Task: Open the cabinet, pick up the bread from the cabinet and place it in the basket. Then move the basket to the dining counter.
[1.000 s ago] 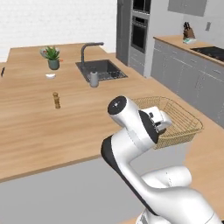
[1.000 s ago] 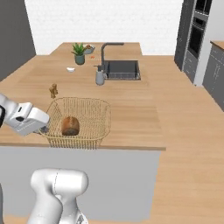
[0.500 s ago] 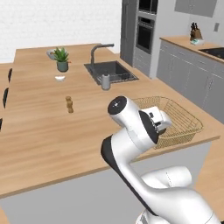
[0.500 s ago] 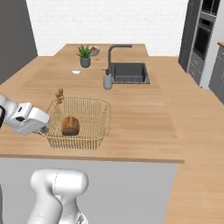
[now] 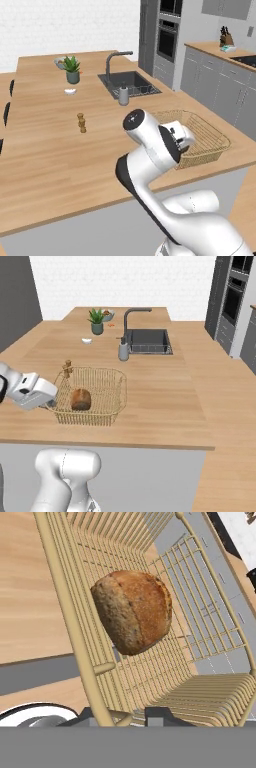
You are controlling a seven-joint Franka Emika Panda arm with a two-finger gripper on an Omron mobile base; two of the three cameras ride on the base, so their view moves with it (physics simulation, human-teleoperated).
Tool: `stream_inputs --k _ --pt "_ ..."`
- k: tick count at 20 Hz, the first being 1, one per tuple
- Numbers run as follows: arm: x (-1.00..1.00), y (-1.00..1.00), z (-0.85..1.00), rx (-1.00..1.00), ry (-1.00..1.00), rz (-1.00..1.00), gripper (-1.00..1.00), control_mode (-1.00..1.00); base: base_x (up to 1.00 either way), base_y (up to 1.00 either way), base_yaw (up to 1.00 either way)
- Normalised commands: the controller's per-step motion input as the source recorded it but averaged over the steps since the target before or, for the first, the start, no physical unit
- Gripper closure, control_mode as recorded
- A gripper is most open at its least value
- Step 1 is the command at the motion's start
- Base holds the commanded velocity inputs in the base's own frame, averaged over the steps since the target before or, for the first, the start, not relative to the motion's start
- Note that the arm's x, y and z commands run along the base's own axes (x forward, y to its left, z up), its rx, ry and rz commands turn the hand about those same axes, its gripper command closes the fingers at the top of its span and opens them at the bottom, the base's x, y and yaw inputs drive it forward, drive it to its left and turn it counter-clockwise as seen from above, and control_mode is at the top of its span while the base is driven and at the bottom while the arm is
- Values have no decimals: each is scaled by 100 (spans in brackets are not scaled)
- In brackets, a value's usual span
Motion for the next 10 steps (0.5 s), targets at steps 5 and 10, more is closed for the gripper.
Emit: stream_inputs --k 5,10 --pt "54 1 0 0 0 0 100 -100 0 0 0" --pt "77 0 -11 0 0 2 100 -100 0 0 0"
